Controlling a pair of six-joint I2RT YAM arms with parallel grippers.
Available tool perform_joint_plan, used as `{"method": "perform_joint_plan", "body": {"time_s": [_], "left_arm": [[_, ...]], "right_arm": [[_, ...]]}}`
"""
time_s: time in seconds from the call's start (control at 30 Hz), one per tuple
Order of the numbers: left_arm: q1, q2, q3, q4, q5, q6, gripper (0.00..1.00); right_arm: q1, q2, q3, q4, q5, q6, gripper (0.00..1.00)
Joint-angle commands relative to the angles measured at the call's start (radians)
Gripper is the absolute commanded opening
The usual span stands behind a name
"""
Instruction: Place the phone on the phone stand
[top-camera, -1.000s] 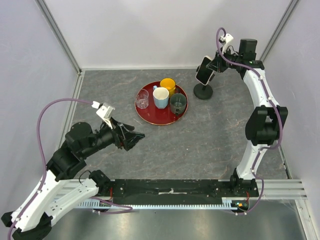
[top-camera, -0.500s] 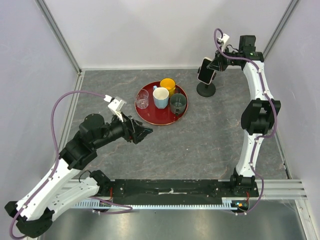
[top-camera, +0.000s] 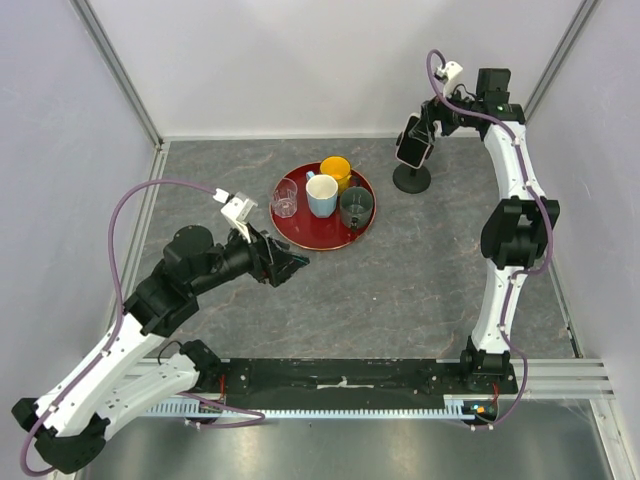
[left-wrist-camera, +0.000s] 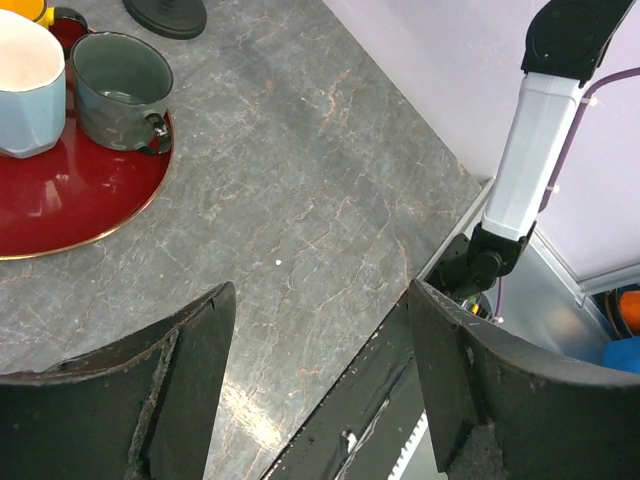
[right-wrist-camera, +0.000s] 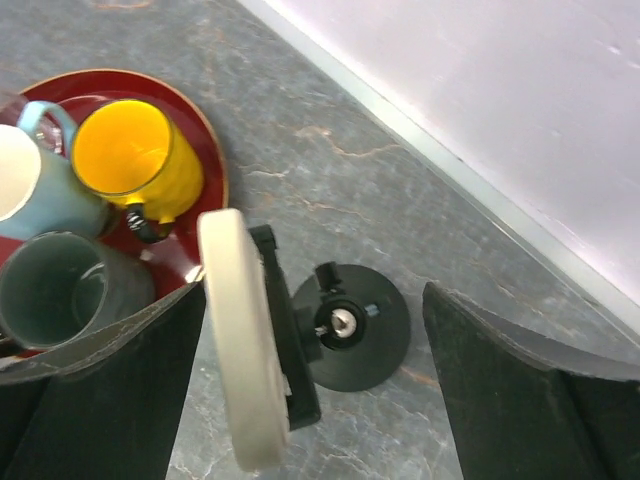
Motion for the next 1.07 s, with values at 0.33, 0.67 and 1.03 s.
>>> {"method": "perform_joint_plan", "body": {"time_s": [0.33,0.67,1.03], "left_arm": [[-0.003,-0.038,0.103,-0.079,0.07,0.047,0.78],[-0.003,-0.087,0.131,-0.093,0.147,0.021,0.78],[-0.001,-0.254,0.035,-0.087,-0.014,-0.049,0.79]], "right_arm": [[0.028,-0.459,-0.374,0.212,0.658,0.657,0.98],[0.276,-0.924,-0.836,0.079,1.013,0.767,0.98],[0.485,-1.463,-1.31,0.2,0.975,0.909,0.98]]}}
